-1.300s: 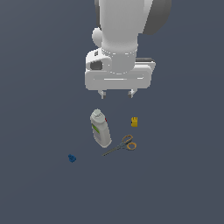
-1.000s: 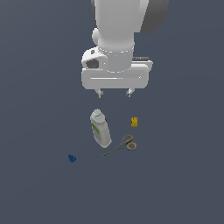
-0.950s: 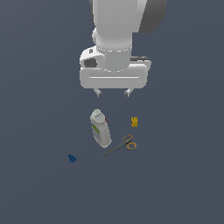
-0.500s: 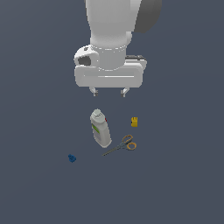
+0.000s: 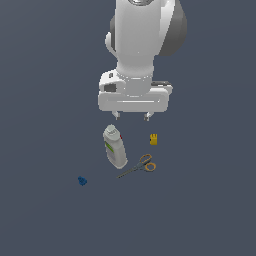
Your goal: Pick up a designated object from a clutter of objects.
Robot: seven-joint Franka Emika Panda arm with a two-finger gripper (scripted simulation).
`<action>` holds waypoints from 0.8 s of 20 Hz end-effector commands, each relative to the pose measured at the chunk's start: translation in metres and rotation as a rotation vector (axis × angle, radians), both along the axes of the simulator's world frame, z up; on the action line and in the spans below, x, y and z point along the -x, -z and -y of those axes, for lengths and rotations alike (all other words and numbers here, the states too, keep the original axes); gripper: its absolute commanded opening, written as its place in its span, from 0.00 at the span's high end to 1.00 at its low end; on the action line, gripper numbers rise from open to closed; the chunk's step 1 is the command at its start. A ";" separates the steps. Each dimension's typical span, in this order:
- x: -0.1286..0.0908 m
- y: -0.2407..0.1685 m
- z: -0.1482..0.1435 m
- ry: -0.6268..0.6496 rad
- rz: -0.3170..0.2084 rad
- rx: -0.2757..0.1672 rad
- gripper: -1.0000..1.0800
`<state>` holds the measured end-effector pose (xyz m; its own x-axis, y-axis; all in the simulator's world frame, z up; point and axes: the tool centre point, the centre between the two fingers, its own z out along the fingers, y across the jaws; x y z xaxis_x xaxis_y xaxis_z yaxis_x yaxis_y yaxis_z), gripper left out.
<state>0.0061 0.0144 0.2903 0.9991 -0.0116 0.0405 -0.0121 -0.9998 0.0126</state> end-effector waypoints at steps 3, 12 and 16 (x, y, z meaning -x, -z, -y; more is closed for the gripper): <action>0.004 0.038 -0.021 -0.003 -0.006 0.004 0.04; 0.033 0.132 -0.074 -0.015 -0.021 0.004 0.04; 0.052 0.166 -0.094 -0.021 -0.028 0.000 0.04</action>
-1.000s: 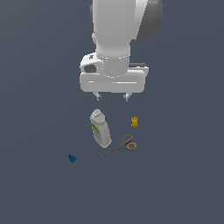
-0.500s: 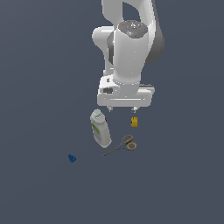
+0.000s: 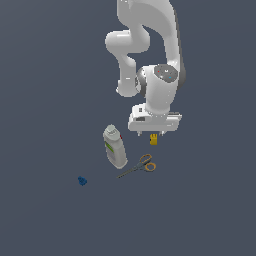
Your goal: Pick up a designated object from a clutter of objects.
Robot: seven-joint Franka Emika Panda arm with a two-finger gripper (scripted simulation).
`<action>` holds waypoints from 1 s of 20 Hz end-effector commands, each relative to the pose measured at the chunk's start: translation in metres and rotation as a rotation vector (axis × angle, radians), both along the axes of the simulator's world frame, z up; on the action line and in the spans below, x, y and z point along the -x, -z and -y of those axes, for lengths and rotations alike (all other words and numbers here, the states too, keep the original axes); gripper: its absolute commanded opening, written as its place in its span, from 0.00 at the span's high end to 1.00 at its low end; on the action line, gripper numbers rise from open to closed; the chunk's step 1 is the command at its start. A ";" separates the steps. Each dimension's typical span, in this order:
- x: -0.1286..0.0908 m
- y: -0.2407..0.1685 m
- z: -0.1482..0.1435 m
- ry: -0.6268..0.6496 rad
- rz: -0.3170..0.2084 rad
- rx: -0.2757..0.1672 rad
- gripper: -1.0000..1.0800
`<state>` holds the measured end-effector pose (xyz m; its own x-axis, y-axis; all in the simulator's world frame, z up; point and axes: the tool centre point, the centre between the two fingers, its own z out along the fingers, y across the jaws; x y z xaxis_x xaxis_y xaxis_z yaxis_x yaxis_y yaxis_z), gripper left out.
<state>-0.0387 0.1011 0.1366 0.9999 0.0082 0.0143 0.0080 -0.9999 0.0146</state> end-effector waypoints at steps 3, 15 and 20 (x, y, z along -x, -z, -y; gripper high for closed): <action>0.020 0.032 -0.019 -0.005 -0.006 -0.006 0.04; 0.046 0.064 -0.037 -0.011 -0.014 -0.014 0.04; 0.046 0.068 -0.037 -0.011 -0.015 -0.014 0.04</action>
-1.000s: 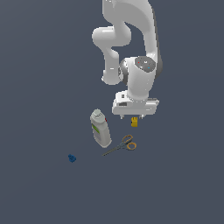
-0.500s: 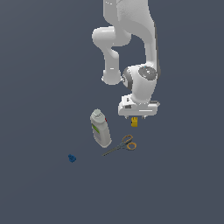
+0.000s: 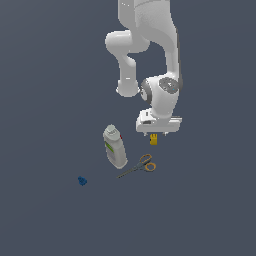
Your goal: Pick up a designated object from a clutter of objects.
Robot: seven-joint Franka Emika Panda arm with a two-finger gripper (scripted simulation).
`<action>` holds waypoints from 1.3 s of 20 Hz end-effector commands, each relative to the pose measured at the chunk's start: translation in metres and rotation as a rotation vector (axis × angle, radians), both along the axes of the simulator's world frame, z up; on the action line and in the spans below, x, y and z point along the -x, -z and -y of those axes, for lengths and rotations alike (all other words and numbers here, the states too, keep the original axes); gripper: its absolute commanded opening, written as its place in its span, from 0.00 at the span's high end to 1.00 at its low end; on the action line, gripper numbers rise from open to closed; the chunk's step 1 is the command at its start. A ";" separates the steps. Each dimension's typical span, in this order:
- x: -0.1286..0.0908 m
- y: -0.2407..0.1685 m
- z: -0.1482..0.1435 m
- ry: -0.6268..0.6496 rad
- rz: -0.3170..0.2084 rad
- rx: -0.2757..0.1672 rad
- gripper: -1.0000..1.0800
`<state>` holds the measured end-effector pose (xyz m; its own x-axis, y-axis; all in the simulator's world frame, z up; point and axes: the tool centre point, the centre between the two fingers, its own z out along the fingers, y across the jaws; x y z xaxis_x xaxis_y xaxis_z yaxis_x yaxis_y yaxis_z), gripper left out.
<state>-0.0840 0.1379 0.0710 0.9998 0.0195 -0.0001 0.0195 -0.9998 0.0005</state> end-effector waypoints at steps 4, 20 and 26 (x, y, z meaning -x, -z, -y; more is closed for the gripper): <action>0.001 0.015 0.000 0.000 0.000 0.000 0.04; 0.002 0.049 0.000 0.000 0.000 0.000 1.00; 0.002 0.049 0.000 0.000 0.000 0.000 1.00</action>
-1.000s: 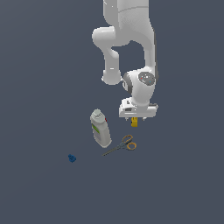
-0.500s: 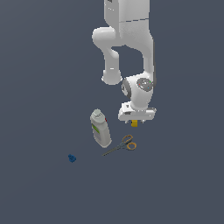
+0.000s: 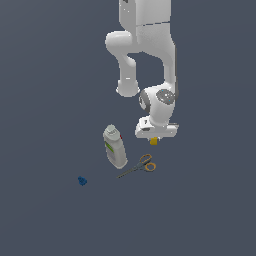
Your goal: Pick up a designated object from a clutter of objects.
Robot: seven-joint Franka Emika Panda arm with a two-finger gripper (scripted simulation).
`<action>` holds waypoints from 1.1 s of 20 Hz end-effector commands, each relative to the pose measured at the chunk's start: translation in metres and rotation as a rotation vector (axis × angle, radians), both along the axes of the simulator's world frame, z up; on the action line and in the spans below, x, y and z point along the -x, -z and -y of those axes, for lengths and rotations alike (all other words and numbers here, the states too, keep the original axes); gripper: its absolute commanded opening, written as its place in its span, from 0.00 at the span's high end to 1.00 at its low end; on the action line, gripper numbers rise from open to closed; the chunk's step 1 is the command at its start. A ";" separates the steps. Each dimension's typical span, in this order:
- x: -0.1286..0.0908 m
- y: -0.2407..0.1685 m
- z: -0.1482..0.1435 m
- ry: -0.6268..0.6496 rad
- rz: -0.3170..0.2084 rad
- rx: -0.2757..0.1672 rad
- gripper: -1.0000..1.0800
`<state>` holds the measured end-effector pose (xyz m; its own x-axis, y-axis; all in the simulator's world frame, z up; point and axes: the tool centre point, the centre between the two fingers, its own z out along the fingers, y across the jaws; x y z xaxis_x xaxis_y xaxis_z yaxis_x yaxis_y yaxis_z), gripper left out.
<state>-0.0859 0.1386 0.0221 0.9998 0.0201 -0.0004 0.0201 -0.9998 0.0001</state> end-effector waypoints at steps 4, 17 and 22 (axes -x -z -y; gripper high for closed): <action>-0.001 -0.002 0.001 0.000 0.000 0.000 1.00; -0.015 -0.062 0.034 0.000 0.000 0.000 1.00; -0.025 -0.105 0.056 -0.001 0.000 -0.002 1.00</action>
